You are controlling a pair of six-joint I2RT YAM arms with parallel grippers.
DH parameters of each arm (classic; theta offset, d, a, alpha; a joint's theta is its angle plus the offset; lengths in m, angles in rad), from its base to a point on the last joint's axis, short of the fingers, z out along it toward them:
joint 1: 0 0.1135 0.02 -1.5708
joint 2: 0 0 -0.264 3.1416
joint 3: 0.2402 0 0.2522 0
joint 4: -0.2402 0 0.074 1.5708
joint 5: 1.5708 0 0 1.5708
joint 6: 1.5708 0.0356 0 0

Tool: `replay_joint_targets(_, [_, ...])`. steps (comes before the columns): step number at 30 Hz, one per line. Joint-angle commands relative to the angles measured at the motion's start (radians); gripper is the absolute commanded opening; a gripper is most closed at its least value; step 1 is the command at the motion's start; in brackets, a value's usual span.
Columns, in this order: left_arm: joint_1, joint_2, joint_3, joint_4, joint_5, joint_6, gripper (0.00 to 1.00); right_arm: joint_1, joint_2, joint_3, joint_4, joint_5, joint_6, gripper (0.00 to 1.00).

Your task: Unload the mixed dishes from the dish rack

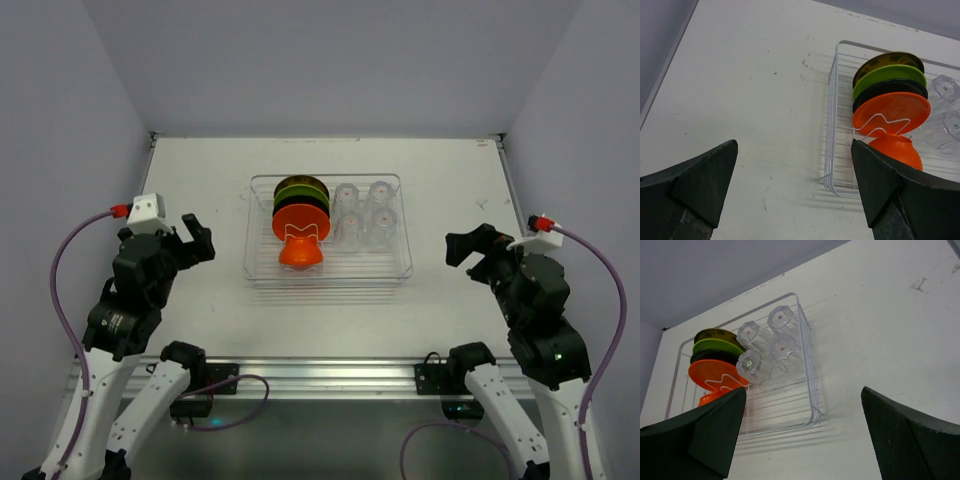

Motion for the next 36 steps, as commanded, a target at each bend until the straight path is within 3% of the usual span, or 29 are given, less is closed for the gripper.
replay_joint_targets(1, [0.007,-0.008,0.0,0.034,-0.008,-0.014,1.0,0.003,0.016,0.013,0.017,0.093,0.049,0.99])
replay_joint_targets(5, [0.008,-0.007,-0.003,0.037,-0.027,-0.037,1.0,0.003,-0.014,-0.027,0.058,0.152,0.103,0.99])
replay_joint_targets(9, [0.007,-0.016,-0.047,0.063,-0.11,-0.045,1.0,0.003,-0.075,-0.033,0.008,0.204,0.258,0.99])
replay_joint_targets(11, [0.007,-0.024,-0.088,0.081,-0.126,-0.047,1.0,0.003,-0.114,-0.062,0.11,0.072,0.27,0.99])
replay_joint_targets(13, [0.007,-0.019,-0.099,0.107,-0.11,-0.044,1.0,0.004,-0.142,-0.125,0.188,-0.064,0.363,0.99])
replay_joint_targets(14, [0.007,-0.014,-0.095,0.109,-0.11,-0.041,1.0,0.003,-0.131,-0.148,0.266,-0.212,0.467,0.99])
replay_joint_targets(17, [0.007,-0.004,-0.096,0.112,-0.12,-0.039,1.0,0.016,0.019,-0.236,0.488,-0.455,0.644,0.99])
replay_joint_targets(19, [0.007,-0.007,-0.102,0.113,-0.118,-0.039,1.0,0.192,0.149,-0.227,0.549,-0.349,0.744,0.99])
replay_joint_targets(20, [0.008,-0.013,-0.105,0.116,-0.12,-0.039,1.0,0.393,0.186,-0.196,0.546,-0.224,0.758,0.99])
replay_joint_targets(22, [0.011,-0.019,-0.11,0.123,-0.12,-0.038,1.0,0.565,0.313,-0.101,0.531,0.121,0.81,0.99])
replay_joint_targets(23, [0.011,-0.019,-0.11,0.123,-0.117,-0.036,1.0,0.667,0.36,-0.049,0.517,0.19,0.906,0.99])
replay_joint_targets(26, [0.011,-0.019,-0.115,0.124,-0.115,-0.036,1.0,0.763,0.556,0.053,0.496,0.325,1.091,0.99])
replay_joint_targets(29, [0.011,-0.018,-0.118,0.124,-0.1,-0.034,1.0,0.811,0.764,0.214,0.308,0.434,1.318,0.99])
replay_joint_targets(31, [0.011,-0.021,-0.119,0.127,-0.092,-0.034,1.0,0.829,0.91,0.299,0.139,0.456,1.49,0.99])
replay_joint_targets(36, [0.011,-0.044,-0.124,0.133,-0.075,-0.031,1.0,0.851,1.107,0.509,-0.056,0.44,1.703,0.95])
